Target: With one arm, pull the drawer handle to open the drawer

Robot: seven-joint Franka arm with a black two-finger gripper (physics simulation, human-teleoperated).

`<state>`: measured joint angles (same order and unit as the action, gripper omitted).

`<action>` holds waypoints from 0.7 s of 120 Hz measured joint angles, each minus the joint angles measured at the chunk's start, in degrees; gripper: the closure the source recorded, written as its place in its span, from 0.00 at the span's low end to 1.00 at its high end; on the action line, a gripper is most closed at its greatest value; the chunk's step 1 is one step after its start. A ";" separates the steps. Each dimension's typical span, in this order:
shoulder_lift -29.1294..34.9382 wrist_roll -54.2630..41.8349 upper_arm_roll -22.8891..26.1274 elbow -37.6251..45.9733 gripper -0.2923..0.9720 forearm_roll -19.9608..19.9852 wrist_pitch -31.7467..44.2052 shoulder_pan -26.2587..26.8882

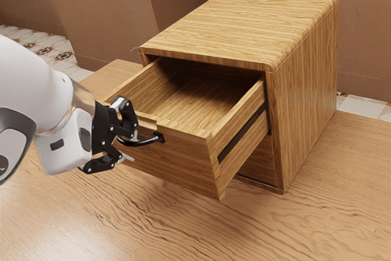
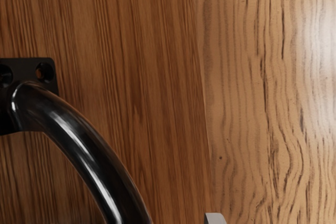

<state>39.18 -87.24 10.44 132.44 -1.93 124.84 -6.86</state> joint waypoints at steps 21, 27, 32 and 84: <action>0.01 0.09 0.02 -0.05 0.65 0.00 0.05 0.00; 0.05 0.11 0.02 -0.06 0.64 -0.01 0.06 0.00; 0.08 0.13 0.01 -0.17 0.64 -0.03 0.06 0.00; 0.93 0.27 0.02 -0.31 0.63 -0.09 -0.05 0.01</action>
<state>40.11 -86.97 10.46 132.12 -2.02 124.79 -6.85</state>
